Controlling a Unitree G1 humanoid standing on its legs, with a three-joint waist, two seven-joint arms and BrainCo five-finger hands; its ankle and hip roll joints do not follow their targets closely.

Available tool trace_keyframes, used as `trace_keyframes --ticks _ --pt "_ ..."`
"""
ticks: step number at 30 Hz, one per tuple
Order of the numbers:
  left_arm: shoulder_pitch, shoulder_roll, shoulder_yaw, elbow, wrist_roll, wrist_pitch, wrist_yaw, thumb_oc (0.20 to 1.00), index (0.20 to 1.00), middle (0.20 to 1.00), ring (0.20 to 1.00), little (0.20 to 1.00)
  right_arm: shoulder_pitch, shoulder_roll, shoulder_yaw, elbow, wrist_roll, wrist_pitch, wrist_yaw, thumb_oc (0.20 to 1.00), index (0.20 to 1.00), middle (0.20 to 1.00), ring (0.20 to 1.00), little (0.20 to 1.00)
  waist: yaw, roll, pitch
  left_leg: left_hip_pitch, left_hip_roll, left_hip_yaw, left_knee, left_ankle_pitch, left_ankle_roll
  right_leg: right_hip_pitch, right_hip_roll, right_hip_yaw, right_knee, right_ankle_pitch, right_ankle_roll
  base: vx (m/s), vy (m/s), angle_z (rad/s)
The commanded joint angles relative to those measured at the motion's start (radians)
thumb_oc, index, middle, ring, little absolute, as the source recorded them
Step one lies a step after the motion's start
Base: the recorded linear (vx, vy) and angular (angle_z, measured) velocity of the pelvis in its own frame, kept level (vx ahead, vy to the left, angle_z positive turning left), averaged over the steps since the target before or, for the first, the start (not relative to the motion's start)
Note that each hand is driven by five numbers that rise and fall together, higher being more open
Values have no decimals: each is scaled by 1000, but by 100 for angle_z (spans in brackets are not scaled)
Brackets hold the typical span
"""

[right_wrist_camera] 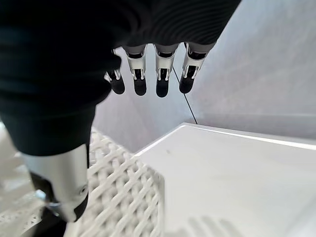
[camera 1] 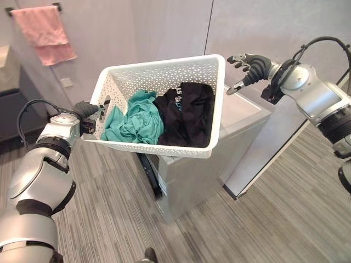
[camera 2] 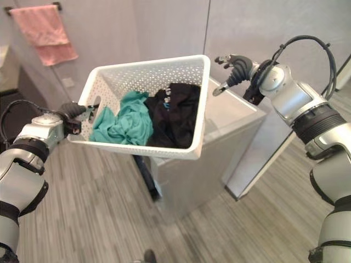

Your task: Grab the laundry basket,head to the washer,open it,put in the laundry and shut it.

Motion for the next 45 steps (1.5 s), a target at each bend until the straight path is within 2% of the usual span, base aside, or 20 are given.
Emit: trace_keyframes --ticks 1,2,3,5,6,8,10,13,19,20,21,22,23,25,26,27,28,32,38,45 --pt "-129 -3 104 -18 -84 -70 57 200 200 200 200 200 -112 5 -64 95 -38 -16 -13 1000 1000 1000 1000 1000 38 2 -21 -73 27 12 105 -74 -84 197 -39 -82 -177 334 80 199 327 -55" --pt "-142 -9 100 -21 -83 -67 54 200 200 200 200 200 -120 7 -55 99 -38 -10 -10 1000 1000 1000 1000 1000 28 6 -18 -45 10 3 83 -73 -82 164 -8 -64 -153 312 73 274 381 -58" --pt "-160 -24 103 -38 -71 -70 48 200 200 200 200 200 -116 11 -59 105 -30 -10 -9 1000 1000 1000 1000 1000 9 21 -9 5 -7 1 31 -74 -88 90 69 -68 -163 207 52 256 336 -40" --pt "-175 -29 103 -38 -63 -70 52 200 200 200 200 200 -123 17 -55 109 -23 -11 -13 1000 1000 1000 1000 1000 3 35 11 45 -4 4 2 -67 -98 13 89 -133 -175 154 36 178 180 -13" --pt "-184 -30 101 -35 -56 -68 50 200 200 200 200 200 -124 21 -47 115 -24 -12 -11 1000 1000 1000 1000 1000 -2 36 21 84 -4 3 -15 -77 -111 -15 94 -178 -211 156 38 163 34 -14" --pt "-190 -35 101 -30 -45 -69 52 200 200 200 200 200 -119 25 -45 131 -28 -13 -13 1000 1000 1000 1000 1000 -9 35 42 122 8 0 -15 -84 -124 -44 85 -234 -282 205 56 164 -38 4" --pt "-179 -27 96 -49 -25 -71 51 200 200 200 200 200 -87 17 -47 103 -38 -5 -12 1000 1000 1000 1000 1000 -4 22 44 140 16 6 9 -100 -127 -3 69 -276 -311 232 63 169 -73 20" --pt "-163 -36 92 -60 -13 -74 46 200 200 200 200 200 -60 19 -60 98 -19 -2 -7 1000 1000 1000 1000 1000 -5 19 31 151 20 20 1 -103 -129 19 94 -255 -354 236 59 128 -101 -62" --pt "-144 -39 65 -49 41 -72 23 200 200 200 200 200 -56 9 -28 87 -3 13 28 1000 1000 1000 1000 1000 -17 35 13 150 38 49 -23 -89 -140 25 126 -239 -391 234 49 64 -96 5" --pt "-142 -38 54 -64 56 -75 12 200 200 200 200 200 -54 -10 -22 41 9 16 36 1000 1000 1000 1000 1000 -29 36 16 135 62 53 29 -105 -151 16 140 -222 -377 211 35 117 -323 -29" --pt "-142 -31 46 -68 70 -82 12 200 200 200 200 200 -42 -34 -23 -9 40 14 37 1000 1000 1000 1000 1000 -32 27 34 74 137 40 234 -80 -193 33 164 -197 -376 186 0 91 -411 -23" --pt "-128 -45 51 -93 64 -85 10 200 200 200 200 200 -23 -49 -44 -46 79 7 29 1000 1000 1000 1000 1000 -16 16 71 5 202 -4 386 4 -242 62 179 -190 -389 179 -28 -11 -325 -38" --pt "-113 -41 42 -109 63 -86 10 200 200 200 200 200 1 -70 -45 -90 79 16 32 1000 1000 1000 1000 1000 -5 5 87 -31 176 -72 379 -4 -216 70 174 -192 -411 194 -32 -44 -85 -44" --pt "-99 -41 25 -122 67 -76 -3 200 200 200 200 200 32 -96 -58 -163 71 33 52 1000 1000 1000 1000 1000 -10 16 72 -4 132 -81 135 -25 -190 70 160 -175 -423 204 -2 31 116 -45" --pt "-99 -41 25 -122 67 -76 -3 200 200 200 200 200 33 -96 -59 -163 71 34 52 1000 1000 1000 1000 1000 -9 15 72 -2 131 -80 132 -24 -190 70 159 -174 -423 204 -1 109 185 -20" --pt "-71 -16 21 -124 100 -84 -14 200 200 200 200 200 87 -132 -90 -261 90 8 75 1000 1000 1000 1000 1000 -4 39 73 -21 103 -165 29 21 -189 63 161 -141 -392 208 3 120 165 -3" --pt "-52 -7 5 -120 127 -72 -29 200 200 200 200 200 124 -137 -126 -266 78 15 68 1000 1000 1000 1000 1000 -2 40 72 -11 87 -186 16 27 -185 63 150 -125 -373 199 4 141 199 -10" --pt "21 32 -10 -234 185 -72 -89 200 200 200 200 200 270 -163 -233 -406 92 22 120 1000 1000 1000 1000 1000 -24 63 40 70 49 -132 -79 24 -164 54 128 -87 -380 218 23 96 162 -54" --pt "71 48 -15 -281 297 -74 -142 200 200 200 200 200 422 -206 -342 -564 94 34 199 1000 1000 1000 1000 1000 -31 78 23 113 35 -89 -115 12 -151 58 114 -54 -409 242 43 29 100 -19" --pt "74 26 -22 -269 368 -82 -157 200 200 200 200 200 458 -203 -353 -660 116 52 252 1000 1000 1000 1000 1000 -28 75 10 132 28 -64 -164 26 -150 51 115 -43 -449 276 60 -6 26 -13"
